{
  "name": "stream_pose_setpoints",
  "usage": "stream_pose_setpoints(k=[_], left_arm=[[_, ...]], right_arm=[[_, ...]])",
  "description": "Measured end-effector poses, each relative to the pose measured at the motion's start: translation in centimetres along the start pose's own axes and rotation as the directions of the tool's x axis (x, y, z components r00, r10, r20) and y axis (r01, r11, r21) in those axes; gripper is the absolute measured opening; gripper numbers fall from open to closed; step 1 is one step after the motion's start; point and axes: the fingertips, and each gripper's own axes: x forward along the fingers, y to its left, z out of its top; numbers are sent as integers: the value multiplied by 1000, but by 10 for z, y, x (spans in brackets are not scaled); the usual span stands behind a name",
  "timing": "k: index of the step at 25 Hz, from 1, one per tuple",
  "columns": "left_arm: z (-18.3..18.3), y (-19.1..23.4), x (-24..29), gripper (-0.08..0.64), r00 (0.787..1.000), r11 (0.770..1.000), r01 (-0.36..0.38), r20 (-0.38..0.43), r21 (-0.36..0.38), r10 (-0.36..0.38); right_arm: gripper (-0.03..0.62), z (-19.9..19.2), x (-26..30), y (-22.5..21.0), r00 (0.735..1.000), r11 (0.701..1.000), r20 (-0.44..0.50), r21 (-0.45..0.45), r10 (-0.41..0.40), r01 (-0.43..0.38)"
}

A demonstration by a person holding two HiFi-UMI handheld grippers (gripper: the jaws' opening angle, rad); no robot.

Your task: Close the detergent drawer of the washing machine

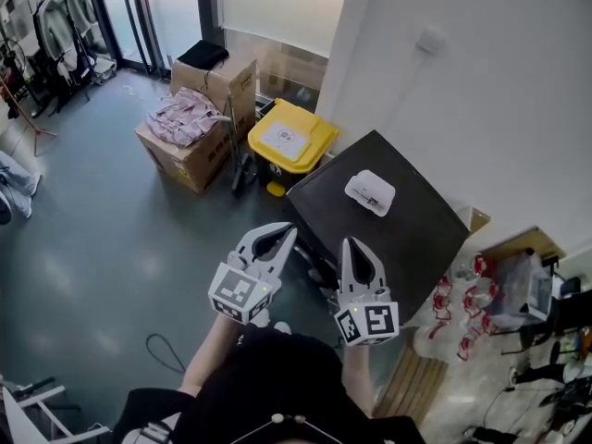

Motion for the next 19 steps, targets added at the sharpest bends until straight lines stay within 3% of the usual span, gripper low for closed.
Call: stream_pose_setpoints(k=[19], left_arm=[[-2, -10, 5, 8, 1000, 1000, 13, -8, 6, -13]], right_arm=[[2, 0, -8, -11, 999, 996, -26, -86, -42, 40]])
